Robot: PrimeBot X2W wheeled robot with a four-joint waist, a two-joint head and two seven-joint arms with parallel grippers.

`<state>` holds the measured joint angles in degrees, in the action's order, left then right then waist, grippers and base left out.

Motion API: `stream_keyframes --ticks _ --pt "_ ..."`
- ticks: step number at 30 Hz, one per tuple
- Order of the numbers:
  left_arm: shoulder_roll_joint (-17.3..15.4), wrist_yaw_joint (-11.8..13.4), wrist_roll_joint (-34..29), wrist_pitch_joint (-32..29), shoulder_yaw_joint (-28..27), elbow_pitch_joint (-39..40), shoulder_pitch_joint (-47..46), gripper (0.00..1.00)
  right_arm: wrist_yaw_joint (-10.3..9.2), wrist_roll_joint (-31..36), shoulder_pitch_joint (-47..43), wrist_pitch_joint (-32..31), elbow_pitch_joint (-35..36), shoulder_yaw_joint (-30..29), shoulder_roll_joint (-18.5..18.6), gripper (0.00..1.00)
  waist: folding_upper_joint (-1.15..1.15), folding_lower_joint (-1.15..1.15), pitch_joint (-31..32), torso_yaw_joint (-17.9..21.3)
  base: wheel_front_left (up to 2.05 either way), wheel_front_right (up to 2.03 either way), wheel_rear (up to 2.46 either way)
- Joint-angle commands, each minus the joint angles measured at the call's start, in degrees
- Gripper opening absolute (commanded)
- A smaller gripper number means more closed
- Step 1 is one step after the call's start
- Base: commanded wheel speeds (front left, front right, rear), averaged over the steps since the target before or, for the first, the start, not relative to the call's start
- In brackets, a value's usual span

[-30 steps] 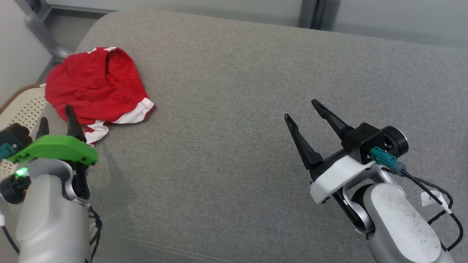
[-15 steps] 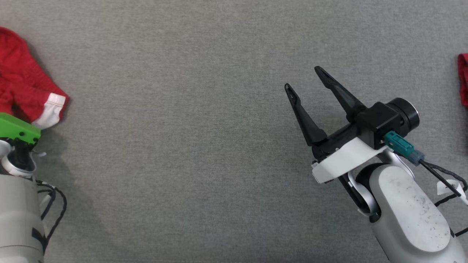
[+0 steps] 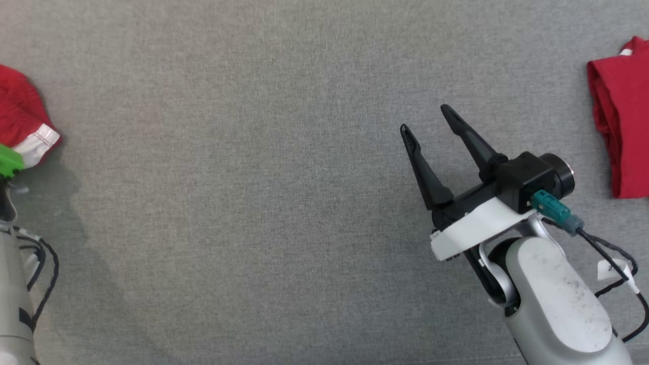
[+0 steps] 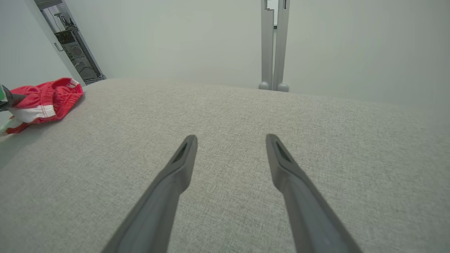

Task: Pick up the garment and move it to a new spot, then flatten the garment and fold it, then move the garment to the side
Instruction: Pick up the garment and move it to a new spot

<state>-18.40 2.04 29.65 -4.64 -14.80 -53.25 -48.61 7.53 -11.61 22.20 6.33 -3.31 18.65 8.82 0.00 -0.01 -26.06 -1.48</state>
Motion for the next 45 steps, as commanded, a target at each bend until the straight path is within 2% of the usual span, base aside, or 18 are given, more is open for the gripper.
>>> stream_keyframes --ticks 1,6,12,16,20,25,28,32,38,45 --pt "-0.39 -0.59 -0.80 0.21 0.76 1.67 -0.78 0.00 -0.08 -0.74 -1.40 0.75 -0.85 0.05 -0.58 1.00 0.00 0.01 6.69 -1.20 0.00 0.00 0.00" --pt "1.70 -3.02 -1.41 -1.31 3.89 9.02 -2.74 0.00 -0.08 -1.73 -2.96 2.56 -3.79 0.00 -1.97 1.00 0.00 0.01 13.14 -0.47 0.00 0.00 0.00" --pt "8.78 -5.19 -0.70 -4.28 9.02 18.63 -3.38 0.00 -0.08 -2.79 -5.20 3.67 -6.61 -0.30 -3.31 1.00 0.00 0.01 19.32 1.68 0.00 0.00 0.00" --pt "13.07 -6.05 -0.04 -6.05 13.08 24.17 -1.49 0.00 -0.08 -2.86 -6.17 3.40 -7.18 -0.79 -3.34 1.00 0.00 0.01 20.92 3.65 0.00 0.00 0.00" --pt "15.04 -6.39 1.82 -6.62 17.25 28.65 0.88 0.00 -0.08 -2.91 -6.48 3.17 -7.00 -0.05 -3.61 1.00 0.00 0.01 21.52 7.02 0.00 0.00 0.00" --pt "15.46 -5.64 8.62 -6.81 24.36 32.90 4.50 0.00 -0.08 -2.99 -6.17 2.96 -6.52 0.72 -3.82 1.00 0.00 0.01 20.68 11.90 0.00 0.00 0.00" --pt "15.40 -3.90 12.41 -5.82 30.21 35.25 6.29 0.00 -0.08 -3.03 -6.09 2.95 -6.35 0.75 -3.83 1.00 0.00 0.01 19.57 14.99 0.00 0.00 0.00" --pt "15.31 -1.94 13.85 -4.65 35.68 36.08 7.88 0.00 -0.08 -2.91 -6.16 3.38 -5.94 0.12 -4.10 1.00 0.00 0.01 17.79 18.36 0.00 0.00 0.00" --pt "15.22 -0.32 13.50 -3.22 39.23 33.25 10.61 0.00 -0.08 -3.07 -5.96 4.13 -6.08 -0.22 -4.55 1.00 0.00 0.01 15.45 22.40 0.00 0.00 0.00" --pt "11.52 2.14 10.05 0.99 38.85 24.37 14.75 0.00 -0.08 -2.78 -6.16 4.89 -6.33 -1.68 -5.03 1.00 0.00 0.01 14.43 22.97 0.00 0.00 0.00"
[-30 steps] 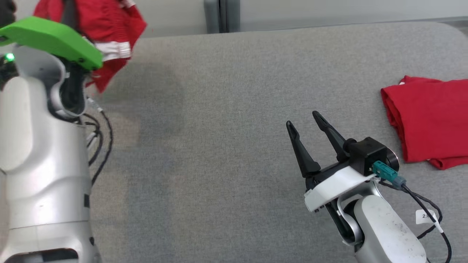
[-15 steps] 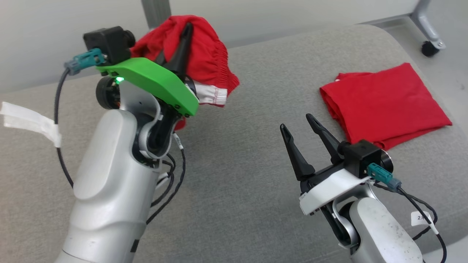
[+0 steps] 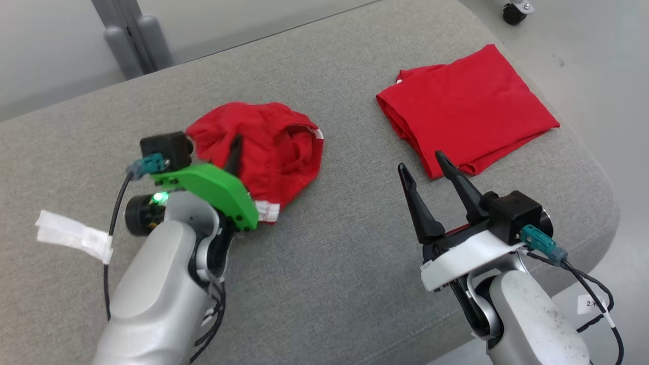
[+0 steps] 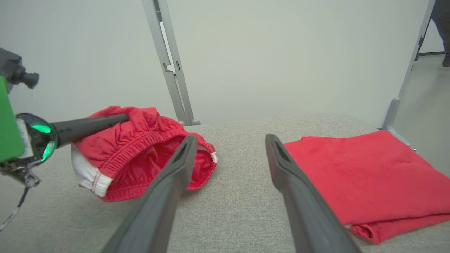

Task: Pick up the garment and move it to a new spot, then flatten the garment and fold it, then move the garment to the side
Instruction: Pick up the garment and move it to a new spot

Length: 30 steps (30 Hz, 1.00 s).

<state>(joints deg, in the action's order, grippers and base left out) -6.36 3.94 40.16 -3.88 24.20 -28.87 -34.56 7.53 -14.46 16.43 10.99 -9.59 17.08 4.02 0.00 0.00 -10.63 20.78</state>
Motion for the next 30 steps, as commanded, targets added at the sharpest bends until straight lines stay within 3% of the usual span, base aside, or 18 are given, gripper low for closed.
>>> stream_keyframes --ticks 1,2,8,15,21,30 --pt "-1.16 0.73 -1.03 1.22 -0.13 -1.88 1.32 0.33 -0.08 0.23 -0.49 0.33 -0.07 -0.40 -0.30 1.00 0.00 0.00 -1.00 0.34 0.00 0.00 0.00" --pt "-1.69 1.11 -1.83 2.23 -0.01 -3.66 1.76 1.00 -0.08 0.32 -0.53 0.37 -0.06 -0.50 -0.37 1.00 0.00 0.00 -0.93 -0.07 0.00 0.00 0.00" --pt "-1.55 -0.12 -2.18 7.21 -0.06 -8.99 3.13 1.00 -0.08 0.48 -0.89 0.55 -0.16 -1.24 -0.48 1.00 0.00 0.00 0.19 -3.87 0.00 0.00 0.00" --pt "-1.20 -2.56 -2.15 16.15 -1.26 -7.36 5.19 1.00 -0.08 0.66 -1.86 -0.27 -0.44 -2.21 -0.43 1.00 0.00 0.00 3.97 -8.74 0.00 0.00 0.00" --pt "-2.40 -3.81 -3.95 18.94 -3.27 -1.89 9.94 1.00 -0.08 1.20 -3.37 -1.45 0.09 -4.34 0.08 1.00 0.00 0.00 6.71 -12.27 0.00 0.00 0.00" --pt "-2.79 -4.16 -14.17 19.05 -14.17 14.28 23.03 1.00 -0.08 1.98 -6.32 -2.08 -0.64 -8.29 0.31 1.00 0.00 0.00 8.82 -15.63 0.00 0.00 0.00"
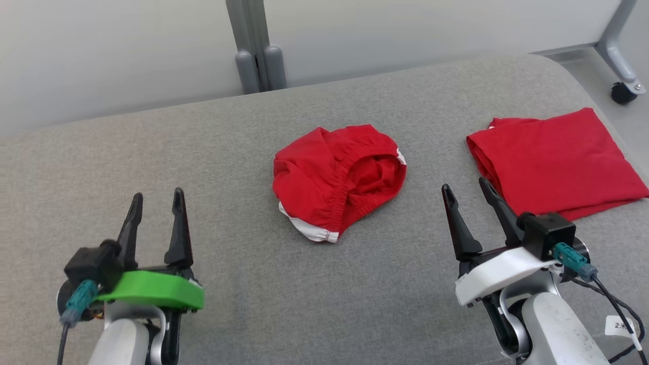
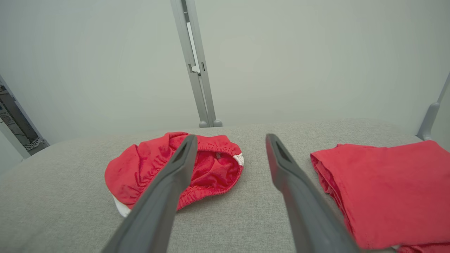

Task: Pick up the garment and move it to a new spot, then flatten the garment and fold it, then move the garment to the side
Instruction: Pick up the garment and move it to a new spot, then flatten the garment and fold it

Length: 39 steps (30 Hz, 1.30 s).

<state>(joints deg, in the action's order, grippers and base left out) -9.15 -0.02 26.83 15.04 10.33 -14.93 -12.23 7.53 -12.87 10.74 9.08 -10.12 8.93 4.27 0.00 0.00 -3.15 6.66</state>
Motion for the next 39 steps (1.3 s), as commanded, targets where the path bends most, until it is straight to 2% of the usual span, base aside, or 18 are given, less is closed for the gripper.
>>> stream_keyframes --ticks 1,6,14,26,28,32,39 --pt "-0.01 -0.42 -1.84 0.13 -1.10 1.26 2.00 1.00 -0.08 0.55 -0.86 -0.21 -0.18 -0.37 -0.03 1.00 0.00 0.00 1.43 -1.68 0.00 0.00 0.00" --pt "0.68 -1.80 -5.16 0.14 -5.12 3.73 7.18 1.00 -0.08 0.97 -1.76 -0.01 -0.84 -1.46 -0.24 1.00 0.00 0.00 1.79 -2.35 0.00 0.00 0.00" --pt "3.04 -4.12 -8.32 0.15 -8.64 5.62 12.07 1.00 -0.09 1.32 -3.28 0.66 -1.61 -2.82 -0.62 1.00 0.00 0.00 2.60 -2.62 0.00 0.00 0.00" --pt "5.15 -6.23 -10.07 0.15 -9.76 4.23 12.18 1.00 -0.09 1.40 -3.12 0.94 -1.98 -3.32 -0.72 1.00 0.00 0.00 2.61 -1.54 0.00 0.00 0.00" --pt "5.34 -6.61 -10.11 0.15 -8.59 3.85 10.60 1.00 -0.09 1.52 -3.20 1.02 -1.82 -3.41 -0.77 1.00 0.00 0.00 2.48 -1.61 0.00 0.00 0.00" --pt "5.52 -7.19 -10.95 -0.90 -2.42 0.75 6.99 1.00 -0.09 1.44 -2.74 0.94 -1.66 -2.96 -0.86 1.00 0.00 0.00 1.96 -1.24 0.00 0.00 0.00" --pt "5.90 -7.51 -3.07 -6.22 9.11 -5.15 -0.58 1.00 -0.09 0.48 -0.12 1.48 -2.49 -0.10 -1.01 1.00 0.00 0.00 -0.86 4.48 0.00 0.00 0.00"
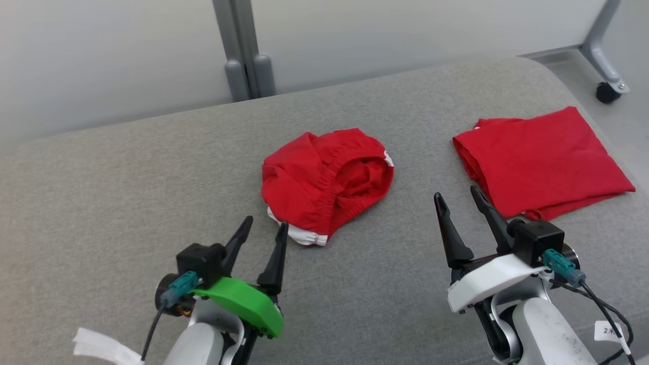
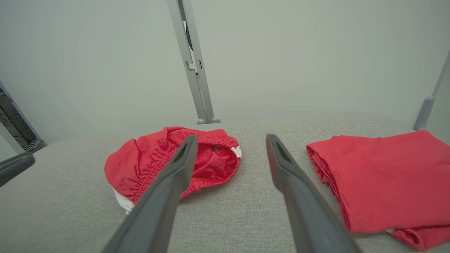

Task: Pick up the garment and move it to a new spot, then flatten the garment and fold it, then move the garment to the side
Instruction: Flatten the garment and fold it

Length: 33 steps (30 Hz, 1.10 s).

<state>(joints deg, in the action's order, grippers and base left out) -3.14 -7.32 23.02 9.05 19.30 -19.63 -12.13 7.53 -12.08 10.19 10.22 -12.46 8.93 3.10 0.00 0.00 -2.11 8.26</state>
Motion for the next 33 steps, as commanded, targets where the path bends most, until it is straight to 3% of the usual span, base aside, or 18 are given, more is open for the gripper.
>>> stream_keyframes --ticks 1,5,14,16,18,21,22,23,28,33 --pt "-0.12 -0.21 1.03 -0.88 1.41 -1.19 -1.48 1.00 -0.09 -0.42 0.77 0.47 -0.24 0.14 0.15 1.00 0.00 0.00 -2.39 3.82 0.00 0.00 0.00" --pt "-1.26 -0.21 1.42 -2.16 4.96 -5.12 -4.90 1.00 -0.09 -0.61 2.11 1.17 -0.43 0.49 -0.01 1.00 0.00 0.00 -4.81 8.00 0.00 0.00 0.00" --pt "-2.24 1.74 0.01 -2.29 5.00 -15.15 -9.56 1.00 -0.09 -0.98 3.57 2.94 -1.11 -0.35 -0.17 1.00 0.00 0.00 -9.30 14.88 0.00 0.00 0.00" --pt "-2.62 3.19 -0.52 -1.97 4.49 -16.83 -10.26 1.00 -0.09 -1.24 3.78 3.25 -1.31 -0.13 -0.19 1.00 0.00 0.00 -9.77 15.80 0.00 0.00 0.00" --pt "-3.09 6.47 -1.00 -2.39 3.57 -18.83 -10.70 1.00 -0.09 -1.44 4.01 3.57 -1.49 0.24 -0.20 1.00 0.00 0.00 -10.08 16.66 0.00 0.00 0.00" --pt "-2.70 8.18 -0.68 -2.51 3.25 -20.54 -11.27 1.00 -0.09 -1.89 4.18 3.90 -1.67 0.32 -0.22 1.00 0.00 0.00 -10.45 17.36 0.00 0.00 0.00" --pt "-2.65 8.47 -0.47 -2.32 3.11 -20.81 -11.38 0.37 -0.09 -1.87 4.18 4.00 -1.72 0.23 -0.21 1.00 0.00 0.00 -10.52 17.40 0.00 0.00 0.00" --pt "-2.64 8.61 -0.41 -1.82 2.91 -20.93 -11.47 0.00 -0.09 -1.90 4.20 4.08 -1.77 0.11 -0.22 1.00 0.00 0.00 -10.61 17.38 0.00 0.00 0.00" --pt "-2.34 7.66 0.67 -0.03 2.29 -20.28 -12.63 0.00 -0.09 -2.16 3.99 4.46 -2.06 -0.04 -0.23 1.00 0.00 0.00 -10.64 16.45 0.00 0.00 0.00" --pt "-1.30 5.03 2.12 2.69 2.83 -16.94 -15.66 0.00 -0.09 -1.94 4.15 4.55 -2.59 0.35 -0.20 1.00 0.00 0.00 -9.45 14.79 0.00 0.00 0.00"
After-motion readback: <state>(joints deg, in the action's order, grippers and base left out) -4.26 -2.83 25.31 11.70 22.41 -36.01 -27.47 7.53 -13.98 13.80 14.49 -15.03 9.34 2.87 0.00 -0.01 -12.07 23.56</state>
